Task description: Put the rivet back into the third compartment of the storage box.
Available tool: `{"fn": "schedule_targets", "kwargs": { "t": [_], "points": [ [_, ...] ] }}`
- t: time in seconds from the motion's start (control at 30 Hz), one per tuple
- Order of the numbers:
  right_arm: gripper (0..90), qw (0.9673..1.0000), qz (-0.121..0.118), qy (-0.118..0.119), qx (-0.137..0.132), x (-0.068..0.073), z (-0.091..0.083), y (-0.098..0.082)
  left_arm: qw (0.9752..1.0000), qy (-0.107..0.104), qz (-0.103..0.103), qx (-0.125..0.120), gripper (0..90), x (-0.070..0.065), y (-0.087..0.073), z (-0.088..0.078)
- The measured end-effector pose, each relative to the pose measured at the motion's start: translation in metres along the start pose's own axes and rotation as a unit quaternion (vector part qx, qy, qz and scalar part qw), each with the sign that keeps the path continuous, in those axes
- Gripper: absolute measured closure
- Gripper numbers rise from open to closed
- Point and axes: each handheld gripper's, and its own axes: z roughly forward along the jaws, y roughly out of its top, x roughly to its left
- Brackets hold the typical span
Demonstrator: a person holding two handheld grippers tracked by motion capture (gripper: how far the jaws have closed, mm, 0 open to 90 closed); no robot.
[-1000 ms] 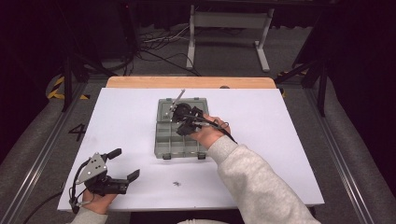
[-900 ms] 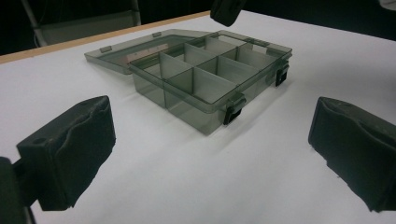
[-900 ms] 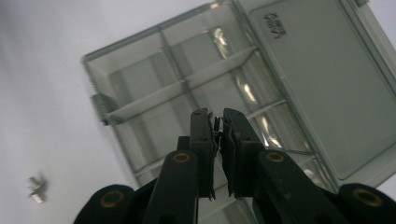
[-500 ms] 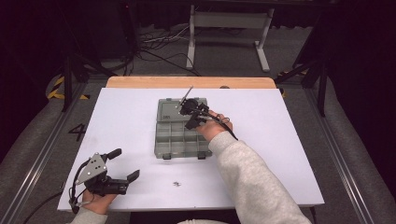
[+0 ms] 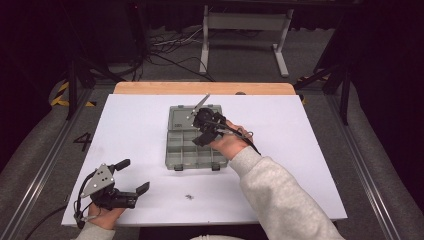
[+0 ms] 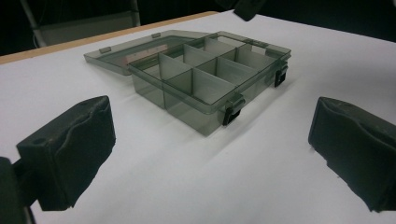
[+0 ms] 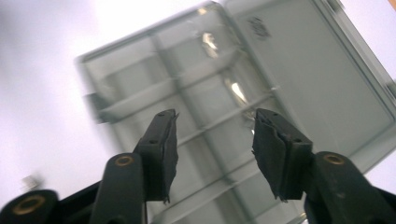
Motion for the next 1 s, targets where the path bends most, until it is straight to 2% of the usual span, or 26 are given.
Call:
{"fn": "schedule_targets", "kwargs": {
  "t": [0.07,0.1,0.17,0.2,0.23,0.33,0.43,0.77,1.0],
  "points": [
    [46.3,0.9999,-0.015,0.006,-0.001,0.014,-0.007,0.0,1.0,-0.001,0.001,0.0,1.3,0.0,0.0,0.001],
    [46.3,0.9999,-0.015,0.006,-0.001,0.014,-0.007,0.0,1.0,-0.001,0.001,0.0,1.3,0.0,0.0,0.001],
    [46.1,0.9986,-0.048,0.021,-0.007,0.038,-0.016,-0.001,1.0,-0.001,0.0,0.002,1.3,-0.001,0.001,0.0],
    [46.2,0.9981,-0.055,0.026,-0.007,0.044,-0.016,-0.002,1.0,-0.001,0.0,0.003,1.3,-0.001,0.001,0.001],
    [46.2,0.9981,-0.055,0.026,-0.007,0.044,-0.016,-0.002,1.0,-0.001,0.001,0.003,1.3,-0.001,0.0,0.001],
    [46.2,0.9956,-0.081,0.046,0.007,0.066,-0.011,-0.007,1.0,-0.001,0.0,0.003,1.3,-0.001,0.0,0.0],
    [46.0,0.9933,-0.092,0.066,0.026,0.083,0.001,-0.012,1.0,0.0,0.001,0.003,1.3,0.0,0.0,0.0],
    [44.6,0.987,-0.115,0.092,0.065,0.107,0.035,-0.023,1.0,-0.002,-0.001,0.001,1.2,0.0,0.0,0.0],
    [52.6,0.9843,-0.121,0.096,0.086,0.112,0.053,-0.029,1.0,-0.002,-0.002,0.002,1.2,-0.001,0.0,0.0]
  ]
}}
